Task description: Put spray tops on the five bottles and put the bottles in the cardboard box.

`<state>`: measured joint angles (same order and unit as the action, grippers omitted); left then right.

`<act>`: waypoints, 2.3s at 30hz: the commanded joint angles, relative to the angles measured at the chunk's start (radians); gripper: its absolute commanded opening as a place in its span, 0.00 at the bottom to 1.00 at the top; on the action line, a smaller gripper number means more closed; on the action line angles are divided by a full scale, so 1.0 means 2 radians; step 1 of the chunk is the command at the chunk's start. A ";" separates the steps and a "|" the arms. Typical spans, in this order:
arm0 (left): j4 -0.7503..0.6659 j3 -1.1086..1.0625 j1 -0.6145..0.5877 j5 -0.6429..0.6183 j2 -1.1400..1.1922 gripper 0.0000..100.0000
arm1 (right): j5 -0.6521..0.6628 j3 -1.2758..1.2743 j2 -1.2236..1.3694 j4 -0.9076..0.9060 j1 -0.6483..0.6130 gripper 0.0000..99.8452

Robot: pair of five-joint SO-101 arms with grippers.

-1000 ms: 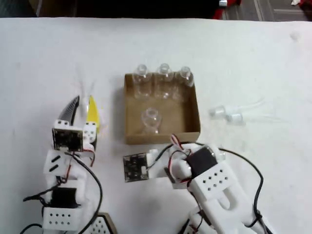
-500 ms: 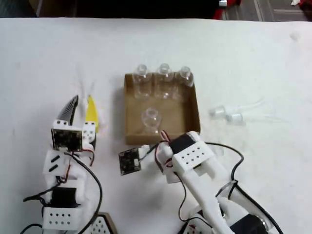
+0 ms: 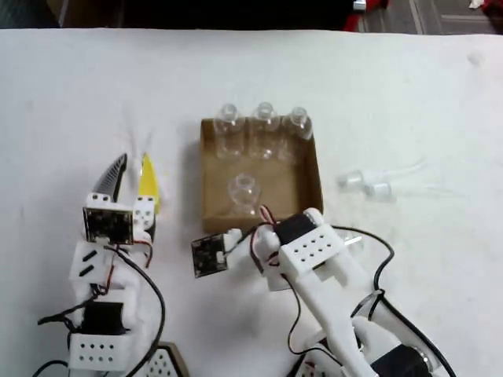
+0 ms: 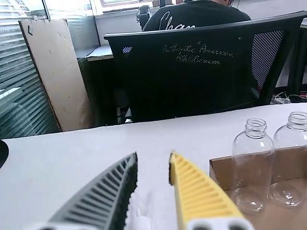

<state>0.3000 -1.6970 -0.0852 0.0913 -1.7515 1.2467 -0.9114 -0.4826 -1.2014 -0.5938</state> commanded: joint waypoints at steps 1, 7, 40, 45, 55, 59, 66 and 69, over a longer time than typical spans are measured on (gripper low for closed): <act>-0.009 0.001 0.006 -0.002 -0.003 0.10 | 0.025 0.018 0.015 -0.005 0.018 0.19; -0.009 0.001 0.006 -0.002 -0.003 0.10 | 0.045 0.020 0.031 -0.007 0.047 0.19; -0.008 0.001 0.013 -0.002 -0.003 0.10 | 0.049 -0.003 0.031 0.019 0.052 0.19; -0.008 0.001 0.013 -0.002 -0.003 0.10 | 0.049 -0.005 0.035 0.030 0.050 0.15; -0.008 0.001 0.013 -0.002 -0.003 0.10 | 0.049 -0.022 0.036 0.040 0.051 0.15; -0.008 0.001 0.013 -0.002 -0.003 0.10 | 0.049 -0.021 0.036 0.041 0.053 0.15; -0.008 0.001 0.014 -0.002 -0.003 0.10 | 0.049 -0.025 0.036 0.063 0.054 0.15; -0.008 0.001 0.014 -0.002 -0.003 0.10 | 0.046 -0.025 0.036 0.066 0.052 0.15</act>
<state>0.3000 -1.6970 -0.0698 0.0913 -1.7515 1.3341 -0.9620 -0.4135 -1.0863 -0.4956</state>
